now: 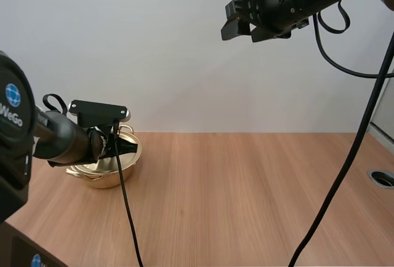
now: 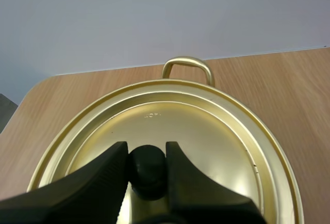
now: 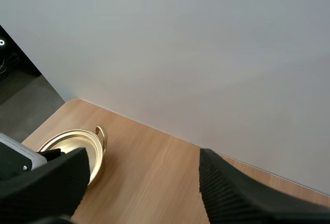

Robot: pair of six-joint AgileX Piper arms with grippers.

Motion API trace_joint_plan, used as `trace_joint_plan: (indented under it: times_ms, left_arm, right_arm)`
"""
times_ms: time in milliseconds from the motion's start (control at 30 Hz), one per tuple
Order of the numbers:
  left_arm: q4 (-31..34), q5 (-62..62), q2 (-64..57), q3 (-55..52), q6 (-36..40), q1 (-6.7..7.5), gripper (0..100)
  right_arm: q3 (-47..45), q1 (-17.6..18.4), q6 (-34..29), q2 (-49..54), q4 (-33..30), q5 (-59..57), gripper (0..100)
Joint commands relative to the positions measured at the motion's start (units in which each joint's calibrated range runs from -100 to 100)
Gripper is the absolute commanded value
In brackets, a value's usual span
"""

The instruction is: Open the pot, put the car inside, and close it

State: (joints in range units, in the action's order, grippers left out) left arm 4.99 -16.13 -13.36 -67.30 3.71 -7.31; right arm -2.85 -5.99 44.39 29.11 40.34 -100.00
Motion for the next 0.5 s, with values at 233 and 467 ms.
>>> trace_joint_plan:
  times_ms: [233, 467]
  left_arm:
    - [-2.17, -4.56, 0.78, 0.57, -0.05, -0.03, 1]
    - [-2.63, -3.39, 0.78, 1.15, -0.05, -0.03, 17]
  right_arm:
    - [-0.07, 0.00, -0.09, 0.00, 0.04, 0.00, 100]
    - [-0.07, 0.00, -0.09, 0.00, 0.04, 0.00, 100]
